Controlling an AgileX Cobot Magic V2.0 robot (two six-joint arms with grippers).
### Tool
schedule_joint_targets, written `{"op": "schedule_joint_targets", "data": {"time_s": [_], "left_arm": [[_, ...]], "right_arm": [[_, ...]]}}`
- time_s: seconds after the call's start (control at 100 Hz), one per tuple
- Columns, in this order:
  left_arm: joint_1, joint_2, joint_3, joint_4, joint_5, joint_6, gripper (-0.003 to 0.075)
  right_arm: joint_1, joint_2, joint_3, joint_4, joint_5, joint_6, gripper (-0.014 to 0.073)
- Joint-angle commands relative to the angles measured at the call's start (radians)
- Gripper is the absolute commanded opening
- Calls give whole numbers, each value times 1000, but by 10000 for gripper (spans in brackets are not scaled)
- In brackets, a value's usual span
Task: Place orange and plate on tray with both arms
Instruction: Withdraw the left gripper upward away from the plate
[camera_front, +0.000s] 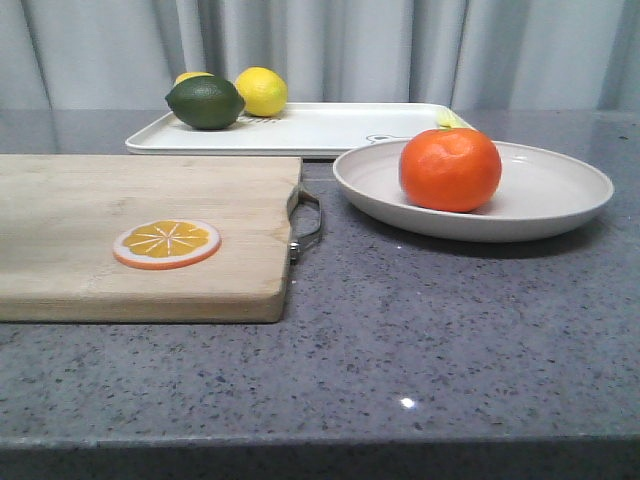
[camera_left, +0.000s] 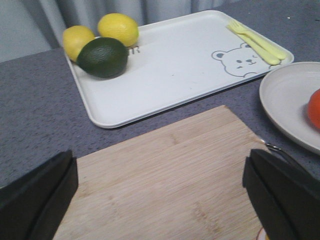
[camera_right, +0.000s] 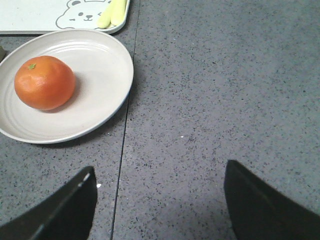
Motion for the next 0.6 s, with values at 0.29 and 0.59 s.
{"op": "schedule_joint_targets", "data": {"time_s": [0.29,0.59], "left_arm": [[38,-143,20,-22,-52,-7,640],[38,-139,20,-22,-52,-7,640]], "right_arm": [[-4,228,-25,165,-251,-92,539],[36,538,-72,316,-418,-210,539]]}}
